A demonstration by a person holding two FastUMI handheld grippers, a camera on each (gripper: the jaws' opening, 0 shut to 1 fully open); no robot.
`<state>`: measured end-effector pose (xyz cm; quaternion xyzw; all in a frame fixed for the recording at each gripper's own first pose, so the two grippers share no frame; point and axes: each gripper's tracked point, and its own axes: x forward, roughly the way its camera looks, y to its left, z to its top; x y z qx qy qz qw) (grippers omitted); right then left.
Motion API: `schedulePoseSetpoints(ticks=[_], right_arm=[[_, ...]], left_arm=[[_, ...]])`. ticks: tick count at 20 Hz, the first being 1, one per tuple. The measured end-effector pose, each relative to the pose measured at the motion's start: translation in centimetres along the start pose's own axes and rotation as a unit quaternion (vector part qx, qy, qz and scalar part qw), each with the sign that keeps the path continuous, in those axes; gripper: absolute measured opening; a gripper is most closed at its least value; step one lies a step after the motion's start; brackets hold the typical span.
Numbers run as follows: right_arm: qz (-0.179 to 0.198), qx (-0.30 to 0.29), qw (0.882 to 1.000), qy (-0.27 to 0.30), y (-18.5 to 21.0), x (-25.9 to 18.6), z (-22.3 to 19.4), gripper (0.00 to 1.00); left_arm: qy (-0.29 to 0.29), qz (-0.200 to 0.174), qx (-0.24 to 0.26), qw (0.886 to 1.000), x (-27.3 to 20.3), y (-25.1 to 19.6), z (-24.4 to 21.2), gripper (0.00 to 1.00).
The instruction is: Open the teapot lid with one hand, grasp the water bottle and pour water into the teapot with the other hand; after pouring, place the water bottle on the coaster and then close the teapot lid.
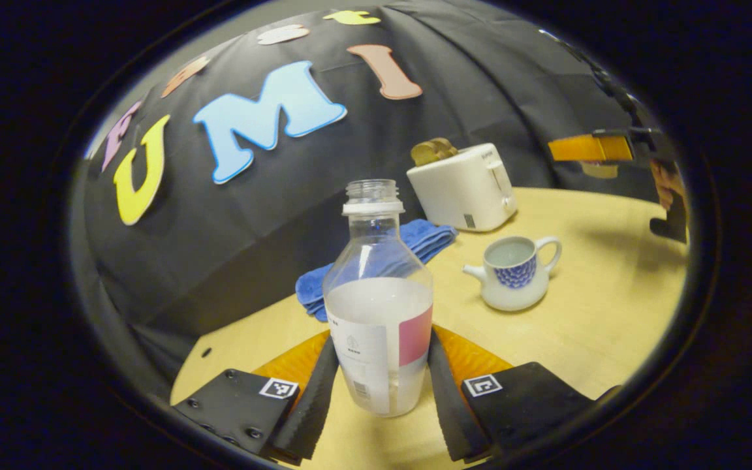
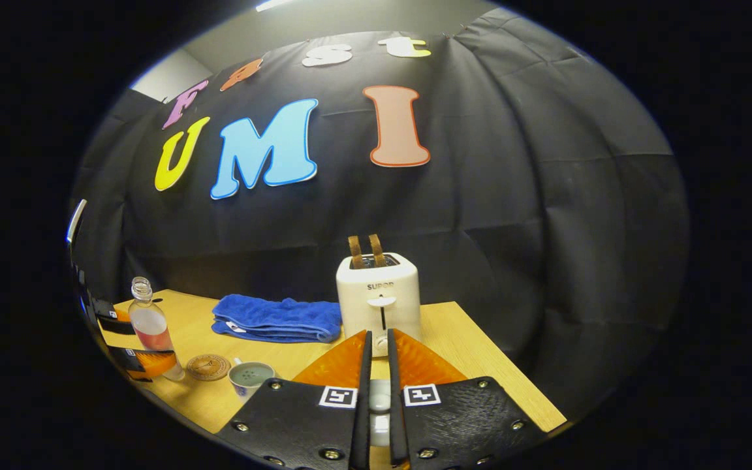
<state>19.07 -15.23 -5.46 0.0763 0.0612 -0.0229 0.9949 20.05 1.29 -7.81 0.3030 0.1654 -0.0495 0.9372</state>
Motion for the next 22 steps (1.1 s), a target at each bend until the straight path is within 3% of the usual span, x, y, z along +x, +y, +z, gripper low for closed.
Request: schedulePoseSetpoints(ticks=[3,7,16,22], right_arm=[[-0.013,0.007,1.0,0.009,-1.8,0.2,-0.6,0.12],[-0.021,0.023,0.999,0.018,-2.9,0.3,-1.2,0.12],[-0.017,0.021,1.0,0.011,-2.8,-0.3,-0.5,0.12],[-0.02,0.035,0.999,0.002,-3.4,-0.6,0.3,0.12]], left_arm=[[0.015,0.001,0.103,0.995,1.0,-0.2,1.5,0.83],[0.029,-0.003,0.235,0.971,2.2,-0.1,3.2,0.83],[0.079,-0.019,0.436,0.897,3.8,-0.9,3.9,0.84],[0.096,-0.023,0.542,0.835,4.8,-1.1,4.9,0.83]])
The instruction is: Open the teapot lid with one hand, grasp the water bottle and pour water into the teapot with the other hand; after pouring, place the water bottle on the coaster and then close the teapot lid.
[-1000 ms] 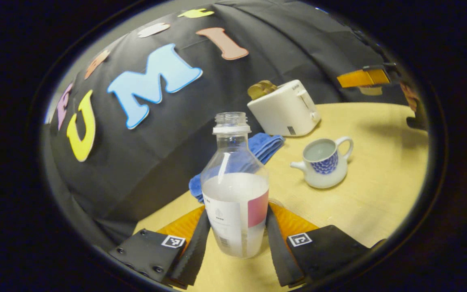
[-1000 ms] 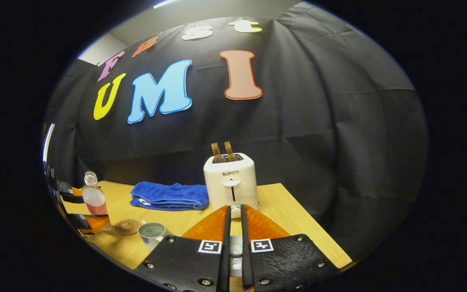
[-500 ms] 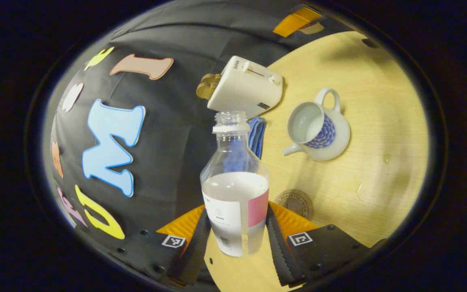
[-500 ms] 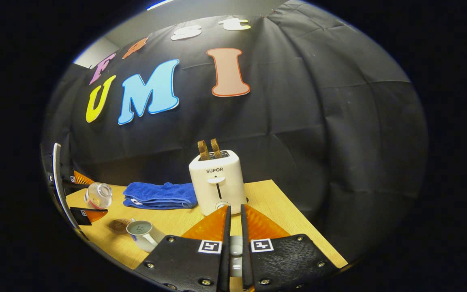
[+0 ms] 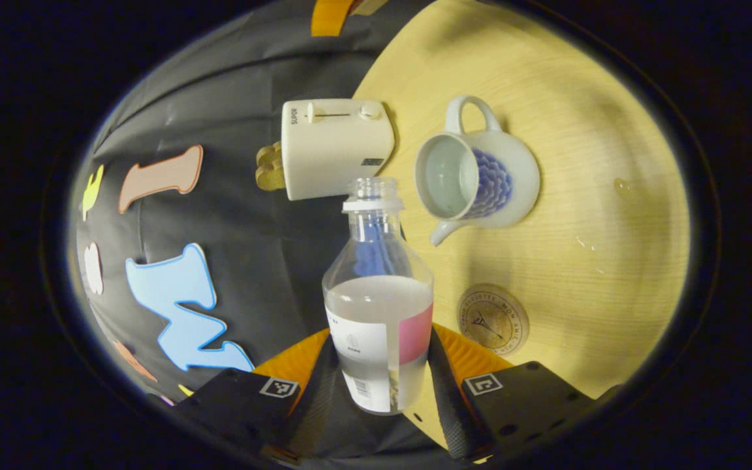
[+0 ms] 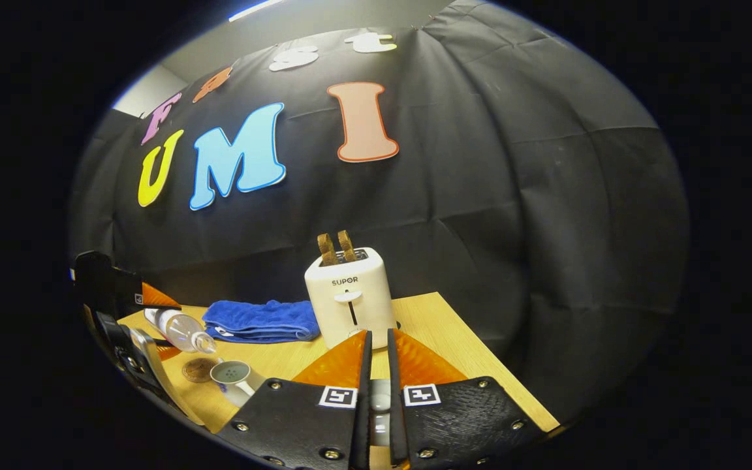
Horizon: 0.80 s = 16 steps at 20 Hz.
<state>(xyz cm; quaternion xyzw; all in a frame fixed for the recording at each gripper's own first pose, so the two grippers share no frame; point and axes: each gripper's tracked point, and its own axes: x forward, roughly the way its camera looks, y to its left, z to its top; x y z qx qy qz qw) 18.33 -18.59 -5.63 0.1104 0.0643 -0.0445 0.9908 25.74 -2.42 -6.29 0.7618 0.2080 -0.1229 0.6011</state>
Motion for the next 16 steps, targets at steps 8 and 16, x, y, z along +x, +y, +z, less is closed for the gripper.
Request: schedulePoseSetpoints(ticks=[8,16], right_arm=[[0.002,0.007,1.0,-0.004,-0.2,-0.4,0.3,0.12],[0.006,0.009,1.0,-0.007,-0.2,-0.4,0.7,0.12]], left_arm=[[0.01,-0.009,0.088,0.996,-0.2,0.5,1.1,0.83],[0.031,0.001,0.147,0.989,-0.5,1.2,1.0,0.83]])
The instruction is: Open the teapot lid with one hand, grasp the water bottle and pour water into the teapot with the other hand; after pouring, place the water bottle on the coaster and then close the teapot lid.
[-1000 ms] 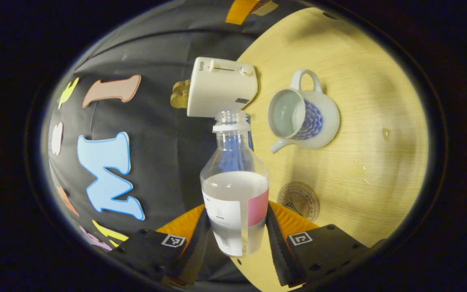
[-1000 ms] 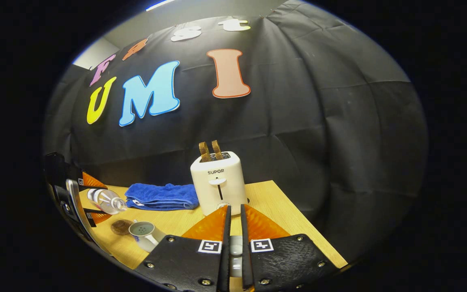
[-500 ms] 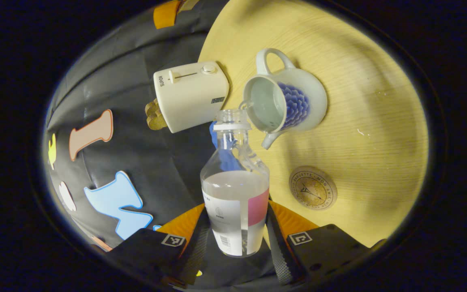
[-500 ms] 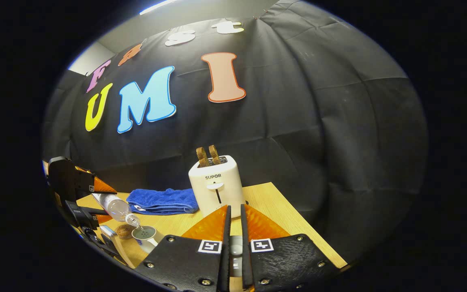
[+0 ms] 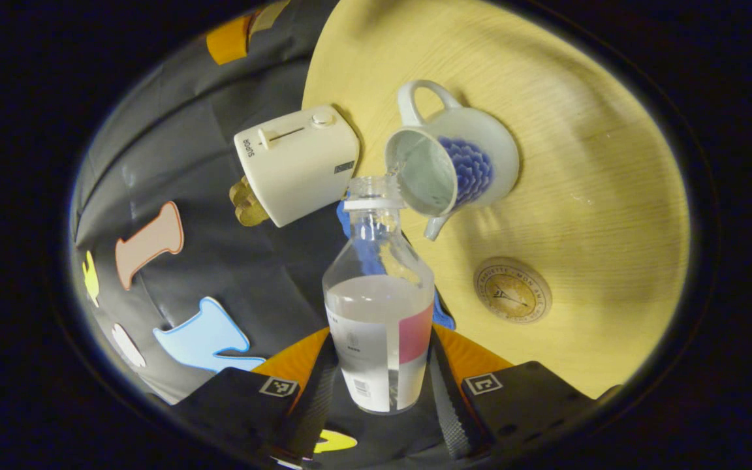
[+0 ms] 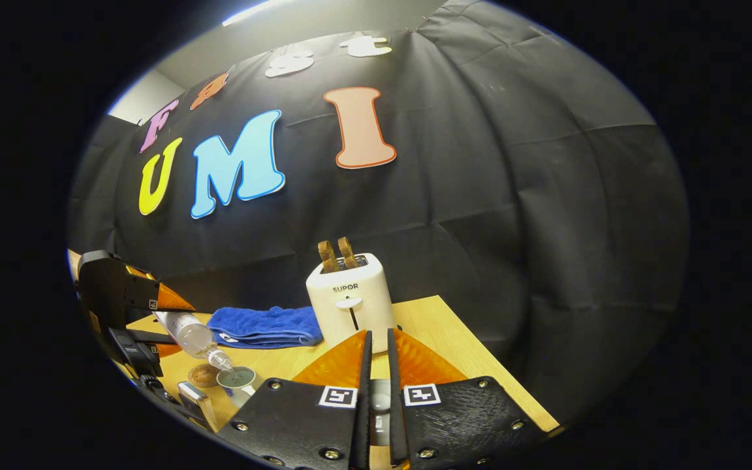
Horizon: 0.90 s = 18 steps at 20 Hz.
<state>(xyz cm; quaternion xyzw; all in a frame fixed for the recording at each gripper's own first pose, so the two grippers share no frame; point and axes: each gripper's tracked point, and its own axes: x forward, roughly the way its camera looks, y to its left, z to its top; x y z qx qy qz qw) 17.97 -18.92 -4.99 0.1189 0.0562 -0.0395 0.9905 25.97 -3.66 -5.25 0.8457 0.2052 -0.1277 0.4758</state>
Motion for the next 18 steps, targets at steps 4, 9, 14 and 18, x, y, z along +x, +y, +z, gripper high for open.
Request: schedulePoseSetpoints(ticks=[4,9,14,18], right_arm=[[0.002,-0.001,1.0,0.001,0.1,0.1,-0.1,0.12],[0.005,-0.005,1.0,-0.001,0.4,0.0,0.0,0.12],[0.006,-0.002,1.0,0.001,0.3,0.1,-0.1,0.12],[0.007,0.0,1.0,-0.002,0.4,0.0,0.2,0.12]], left_arm=[[0.012,0.008,0.051,0.999,0.0,0.6,-0.6,0.83],[0.028,0.013,0.086,0.996,-0.2,1.0,-0.7,0.83],[0.043,0.021,0.124,0.991,-0.6,1.7,-0.5,0.83],[0.049,0.029,0.156,0.986,-1.1,1.9,-0.1,0.83]])
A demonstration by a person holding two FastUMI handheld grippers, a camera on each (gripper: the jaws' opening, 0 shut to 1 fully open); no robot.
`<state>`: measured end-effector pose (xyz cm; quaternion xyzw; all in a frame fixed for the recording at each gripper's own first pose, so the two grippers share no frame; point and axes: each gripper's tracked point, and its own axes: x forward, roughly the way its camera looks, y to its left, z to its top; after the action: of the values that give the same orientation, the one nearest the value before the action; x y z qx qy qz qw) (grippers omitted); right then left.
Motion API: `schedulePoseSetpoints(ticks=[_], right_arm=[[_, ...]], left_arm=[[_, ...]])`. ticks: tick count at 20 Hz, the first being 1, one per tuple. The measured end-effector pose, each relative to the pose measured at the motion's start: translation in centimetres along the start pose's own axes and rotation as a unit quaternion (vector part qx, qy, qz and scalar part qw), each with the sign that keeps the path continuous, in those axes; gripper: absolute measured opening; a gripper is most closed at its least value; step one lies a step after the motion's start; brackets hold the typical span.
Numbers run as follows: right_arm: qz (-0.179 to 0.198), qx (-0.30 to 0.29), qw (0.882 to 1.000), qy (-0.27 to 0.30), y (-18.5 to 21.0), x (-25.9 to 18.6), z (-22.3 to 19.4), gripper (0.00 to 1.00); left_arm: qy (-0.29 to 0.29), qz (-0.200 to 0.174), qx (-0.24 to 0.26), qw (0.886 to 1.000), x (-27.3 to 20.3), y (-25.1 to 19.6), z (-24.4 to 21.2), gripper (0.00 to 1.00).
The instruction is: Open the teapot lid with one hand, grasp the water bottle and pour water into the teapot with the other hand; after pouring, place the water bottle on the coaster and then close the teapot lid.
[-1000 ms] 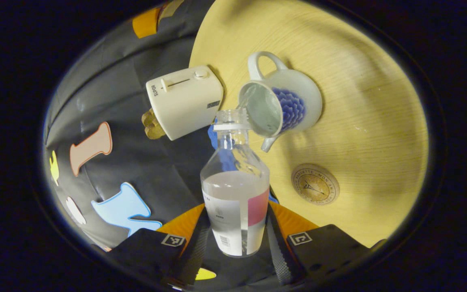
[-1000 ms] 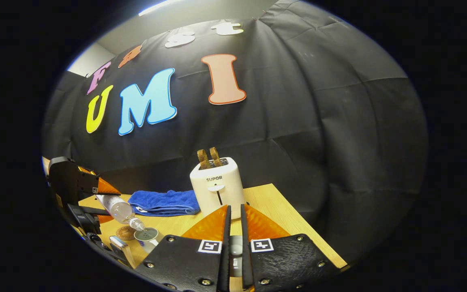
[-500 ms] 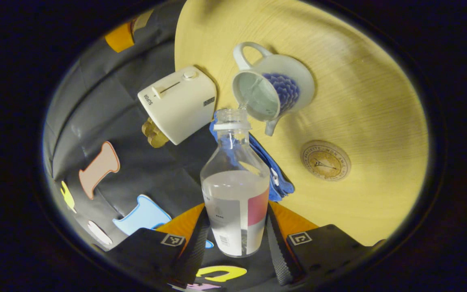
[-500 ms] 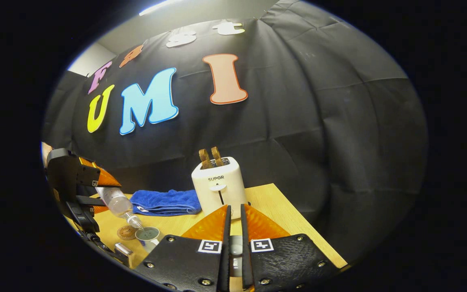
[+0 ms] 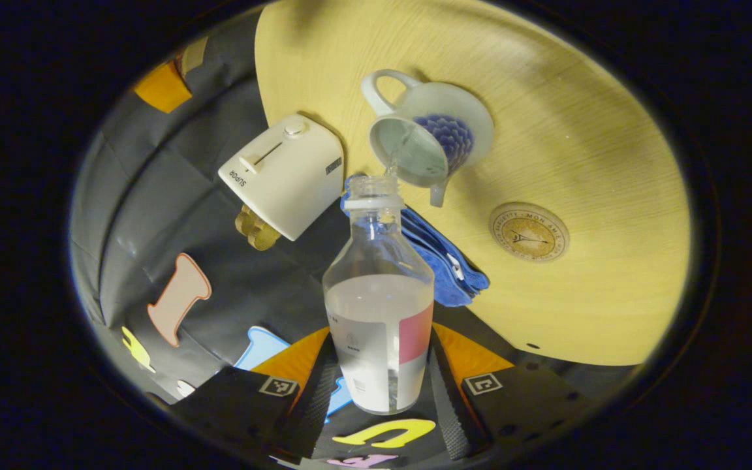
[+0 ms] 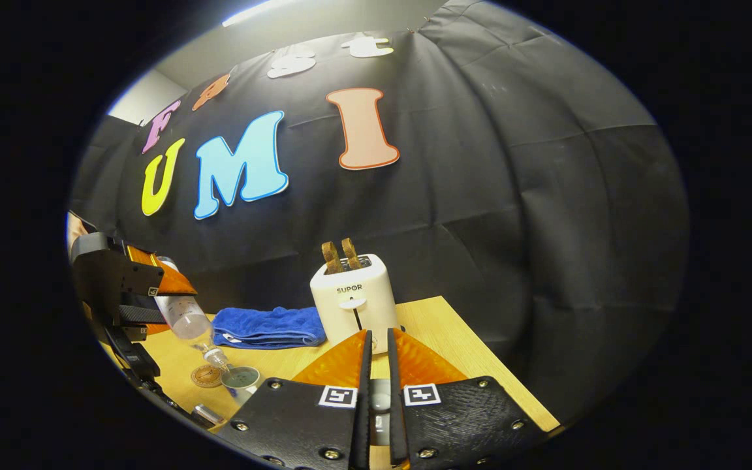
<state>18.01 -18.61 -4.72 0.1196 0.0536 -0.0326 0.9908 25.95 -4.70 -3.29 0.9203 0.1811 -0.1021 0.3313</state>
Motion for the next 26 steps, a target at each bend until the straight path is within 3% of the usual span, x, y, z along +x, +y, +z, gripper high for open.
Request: schedulePoseSetpoints(ticks=[6,10,14,17,19,22,26], right_arm=[[0.003,0.003,1.0,0.001,0.2,-0.1,-0.1,0.12],[0.004,0.001,1.0,-0.001,0.3,-0.2,0.1,0.12],[0.006,0.005,1.0,0.003,0.3,-0.1,-0.1,0.12],[0.004,0.008,1.0,0.006,0.2,0.0,-0.2,0.12],[0.002,0.008,1.0,0.007,0.0,0.0,-0.4,0.12],[0.0,0.007,1.0,0.008,0.0,0.2,-0.5,0.12],[-0.002,0.0,1.0,0.017,0.1,0.4,-1.3,0.12]], left_arm=[[0.009,0.011,0.028,1.0,-0.7,0.4,0.6,0.83],[0.006,0.011,0.019,1.0,-0.9,0.4,0.7,0.83],[-0.011,0.007,-0.052,0.999,-0.8,-0.5,0.9,0.83],[-0.032,0.004,-0.145,0.989,-0.5,-1.8,1.3,0.84],[-0.04,-0.013,-0.222,0.974,0.3,-3.2,1.7,0.84],[-0.056,-0.003,-0.328,0.943,0.7,-4.5,2.4,0.84],[-0.076,-0.001,-0.481,0.873,1.5,-6.5,3.6,0.84]])
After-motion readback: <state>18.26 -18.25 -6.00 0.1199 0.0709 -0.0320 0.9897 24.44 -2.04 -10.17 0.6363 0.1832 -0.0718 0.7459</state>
